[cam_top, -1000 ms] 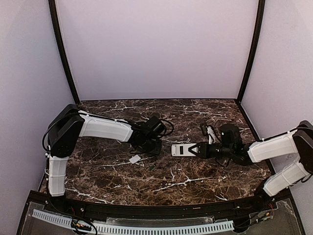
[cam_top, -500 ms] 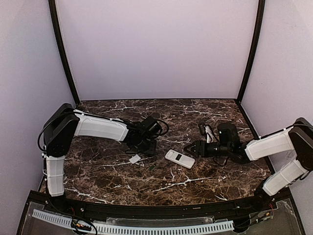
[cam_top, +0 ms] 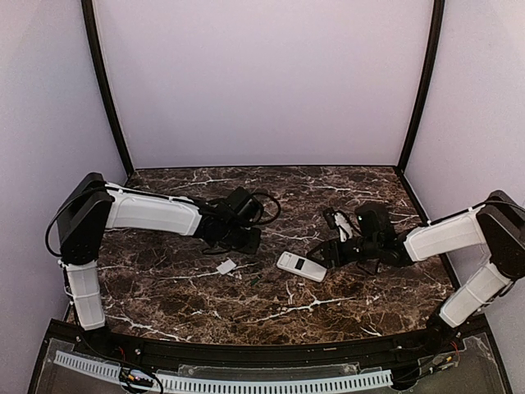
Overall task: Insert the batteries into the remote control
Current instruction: Pick up the battery from the center of the board, then adjust the remote control without batteries at the center of the board.
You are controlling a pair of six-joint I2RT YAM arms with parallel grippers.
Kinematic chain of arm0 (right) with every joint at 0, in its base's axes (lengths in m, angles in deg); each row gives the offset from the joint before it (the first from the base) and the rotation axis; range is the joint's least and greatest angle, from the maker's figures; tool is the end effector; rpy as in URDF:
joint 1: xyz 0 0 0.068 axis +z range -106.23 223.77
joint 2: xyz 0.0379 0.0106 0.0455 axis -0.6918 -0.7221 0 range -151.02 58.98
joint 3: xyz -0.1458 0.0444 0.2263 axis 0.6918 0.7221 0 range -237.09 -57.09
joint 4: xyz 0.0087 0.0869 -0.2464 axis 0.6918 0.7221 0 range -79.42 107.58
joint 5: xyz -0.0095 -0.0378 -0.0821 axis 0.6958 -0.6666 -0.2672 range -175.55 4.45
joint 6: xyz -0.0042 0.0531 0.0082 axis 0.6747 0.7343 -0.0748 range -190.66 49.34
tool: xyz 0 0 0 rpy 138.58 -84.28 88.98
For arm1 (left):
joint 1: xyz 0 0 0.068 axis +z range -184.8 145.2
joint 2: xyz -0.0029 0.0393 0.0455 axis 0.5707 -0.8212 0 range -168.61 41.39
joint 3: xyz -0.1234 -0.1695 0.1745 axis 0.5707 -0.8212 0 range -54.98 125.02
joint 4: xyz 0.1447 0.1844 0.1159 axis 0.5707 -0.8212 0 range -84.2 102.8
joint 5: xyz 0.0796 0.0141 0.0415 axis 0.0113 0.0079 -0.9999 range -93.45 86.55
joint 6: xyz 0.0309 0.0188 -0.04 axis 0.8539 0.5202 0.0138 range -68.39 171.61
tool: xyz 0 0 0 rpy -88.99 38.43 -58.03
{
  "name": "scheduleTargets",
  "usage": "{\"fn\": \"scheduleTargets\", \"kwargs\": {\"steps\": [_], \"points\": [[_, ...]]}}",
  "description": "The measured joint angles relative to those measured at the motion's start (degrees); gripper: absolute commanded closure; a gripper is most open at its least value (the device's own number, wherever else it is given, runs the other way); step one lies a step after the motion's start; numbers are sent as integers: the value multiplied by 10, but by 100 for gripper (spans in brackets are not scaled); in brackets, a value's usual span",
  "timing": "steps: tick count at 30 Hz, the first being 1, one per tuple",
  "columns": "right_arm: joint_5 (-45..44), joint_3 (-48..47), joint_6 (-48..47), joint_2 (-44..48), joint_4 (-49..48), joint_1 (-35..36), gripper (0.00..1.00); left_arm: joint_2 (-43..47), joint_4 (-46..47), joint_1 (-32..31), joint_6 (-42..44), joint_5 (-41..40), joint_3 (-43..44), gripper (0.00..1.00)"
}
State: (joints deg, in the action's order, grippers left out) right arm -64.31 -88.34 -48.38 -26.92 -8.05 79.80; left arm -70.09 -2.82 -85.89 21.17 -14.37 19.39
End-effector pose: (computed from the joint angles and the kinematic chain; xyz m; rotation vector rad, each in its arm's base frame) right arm 0.2176 0.1742 0.1487 -0.4963 2.2710 0.9530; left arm 0.2655 -0.3180 0.1725 0.3694 2.4781 -0.3702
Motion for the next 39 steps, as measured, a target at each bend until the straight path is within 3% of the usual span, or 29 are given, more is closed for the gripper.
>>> {"fn": "scheduleTargets", "kwargs": {"steps": [9,23,29,37,39], "points": [[1,-21,-119,-17,68,3,33,35,71,21,29,91,-15,100],[-32,-34,-177,-68,64,91,37,55,117,30,58,178,-54,100],[-76,-48,-164,-73,75,107,28,79,124,33,62,180,-71,100],[-180,-122,-36,-98,160,146,21,91,128,33,62,162,-82,100],[-202,-146,-4,-113,173,164,4,99,129,35,62,157,-90,100]]}}
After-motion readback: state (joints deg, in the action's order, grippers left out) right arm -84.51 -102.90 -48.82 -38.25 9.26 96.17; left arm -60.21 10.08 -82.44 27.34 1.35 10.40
